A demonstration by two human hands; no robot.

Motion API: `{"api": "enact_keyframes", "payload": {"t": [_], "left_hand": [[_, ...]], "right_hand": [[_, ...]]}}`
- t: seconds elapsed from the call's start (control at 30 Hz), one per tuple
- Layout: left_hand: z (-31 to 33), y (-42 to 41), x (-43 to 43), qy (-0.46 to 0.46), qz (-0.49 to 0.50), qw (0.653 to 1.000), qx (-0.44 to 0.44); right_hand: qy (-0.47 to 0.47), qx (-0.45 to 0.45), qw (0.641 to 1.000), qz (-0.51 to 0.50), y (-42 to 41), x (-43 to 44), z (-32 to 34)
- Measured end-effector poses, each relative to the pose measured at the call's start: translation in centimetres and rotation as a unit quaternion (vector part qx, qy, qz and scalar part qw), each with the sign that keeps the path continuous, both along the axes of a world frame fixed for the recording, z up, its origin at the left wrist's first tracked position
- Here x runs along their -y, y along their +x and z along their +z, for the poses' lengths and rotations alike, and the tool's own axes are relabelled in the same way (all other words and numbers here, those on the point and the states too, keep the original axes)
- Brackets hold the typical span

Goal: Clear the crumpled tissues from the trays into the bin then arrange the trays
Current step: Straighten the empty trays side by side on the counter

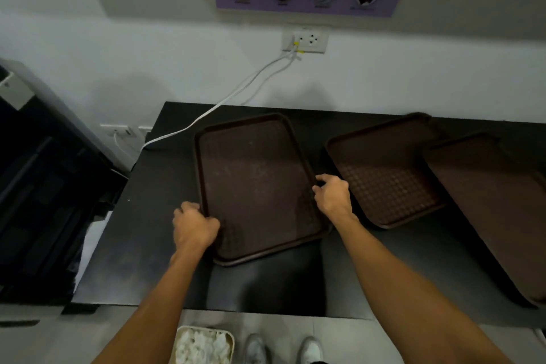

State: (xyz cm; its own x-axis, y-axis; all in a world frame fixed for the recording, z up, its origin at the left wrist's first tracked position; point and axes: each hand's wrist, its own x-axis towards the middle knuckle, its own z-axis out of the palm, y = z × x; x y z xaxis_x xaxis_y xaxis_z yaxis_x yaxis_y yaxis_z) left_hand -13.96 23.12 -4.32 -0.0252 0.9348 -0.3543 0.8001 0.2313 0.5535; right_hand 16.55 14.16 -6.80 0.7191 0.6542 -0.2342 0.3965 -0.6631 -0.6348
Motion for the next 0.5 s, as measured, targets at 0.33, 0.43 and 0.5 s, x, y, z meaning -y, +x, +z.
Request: {"api": "enact_keyframes", "payload": {"t": [0.33,0.43,0.5], "left_hand": [[3.0,7.5,3.0,0.128,-0.112,0.985,0.041],[3.8,11.4,4.3,0.112,-0.140,0.977,0.112],[4.5,14.1,5.7,0.093,-0.154,0.973,0.147]], "right_hand": [[0.090,0.044,0.995,-0.011,2.3,7.0,3.5],[0.114,0.048,0.992,-0.010,4.1,9.1,4.2],[0.127,0.059,0.990,-0.013,5.5,10.4,4.7]]}}
